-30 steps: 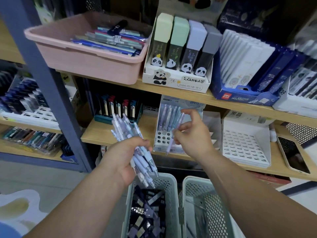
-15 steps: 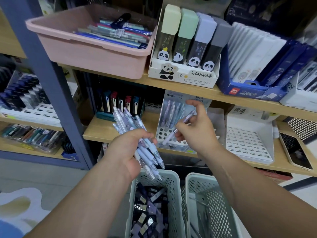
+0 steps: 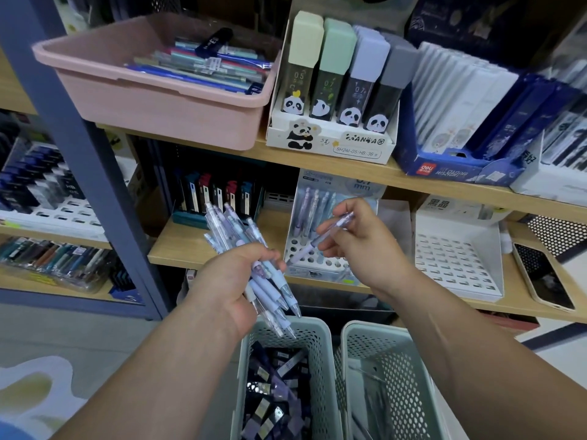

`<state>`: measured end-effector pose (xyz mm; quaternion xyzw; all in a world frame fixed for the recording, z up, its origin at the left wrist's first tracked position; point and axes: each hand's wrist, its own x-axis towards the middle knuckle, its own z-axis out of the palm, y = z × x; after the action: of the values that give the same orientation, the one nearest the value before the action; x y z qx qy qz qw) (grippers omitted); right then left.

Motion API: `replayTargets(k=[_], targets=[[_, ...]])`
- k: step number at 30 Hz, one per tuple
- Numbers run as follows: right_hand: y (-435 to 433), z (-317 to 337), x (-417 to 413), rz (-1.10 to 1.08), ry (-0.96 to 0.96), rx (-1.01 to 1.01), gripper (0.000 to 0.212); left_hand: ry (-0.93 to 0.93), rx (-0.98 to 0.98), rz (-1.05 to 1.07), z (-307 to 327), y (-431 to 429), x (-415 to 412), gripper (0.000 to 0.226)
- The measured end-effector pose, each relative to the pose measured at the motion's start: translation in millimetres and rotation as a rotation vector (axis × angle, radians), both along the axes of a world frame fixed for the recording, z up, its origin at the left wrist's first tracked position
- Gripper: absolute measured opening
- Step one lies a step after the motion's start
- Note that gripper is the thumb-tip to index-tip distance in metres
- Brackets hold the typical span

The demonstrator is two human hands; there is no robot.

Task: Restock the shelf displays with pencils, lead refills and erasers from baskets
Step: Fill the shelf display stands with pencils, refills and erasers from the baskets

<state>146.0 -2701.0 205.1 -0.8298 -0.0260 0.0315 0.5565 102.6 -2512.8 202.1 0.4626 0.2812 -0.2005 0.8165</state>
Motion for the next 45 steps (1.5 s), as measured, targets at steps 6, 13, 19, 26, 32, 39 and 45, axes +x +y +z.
replayTargets(k=[6, 13, 19, 26, 32, 39, 45], targets=[[3, 1, 5, -0.041, -0.111, -0.061, 0.022, 0.005, -0.018, 0.010, 2, -3, 0, 0.028], [5, -4, 8, -0.132, -0.190, -0.130, 0.011, 0.020, -0.021, 0.040, 4, 0, 1, 0.017], [2, 4, 30, -0.130, -0.257, -0.293, 0.021, 0.025, -0.027, 0.084, 4, 3, 1, 0.012], [8, 5, 43, 0.026, -0.411, -0.668, 0.024, 0.010, -0.042, 0.094, 4, 3, 4, 0.016], [12, 1, 54, 0.184, -0.567, -0.854, 0.022, -0.004, -0.099, 0.120, 8, 3, 8, 0.014], [17, -3, 63, 0.104, -0.567, -0.803, 0.020, -0.052, -0.045, 0.056, 11, 4, 4, 0.052], [18, -9, 66, 0.095, -0.635, -0.787, 0.018, -0.083, -0.034, 0.019, 10, 7, 0, 0.054]])
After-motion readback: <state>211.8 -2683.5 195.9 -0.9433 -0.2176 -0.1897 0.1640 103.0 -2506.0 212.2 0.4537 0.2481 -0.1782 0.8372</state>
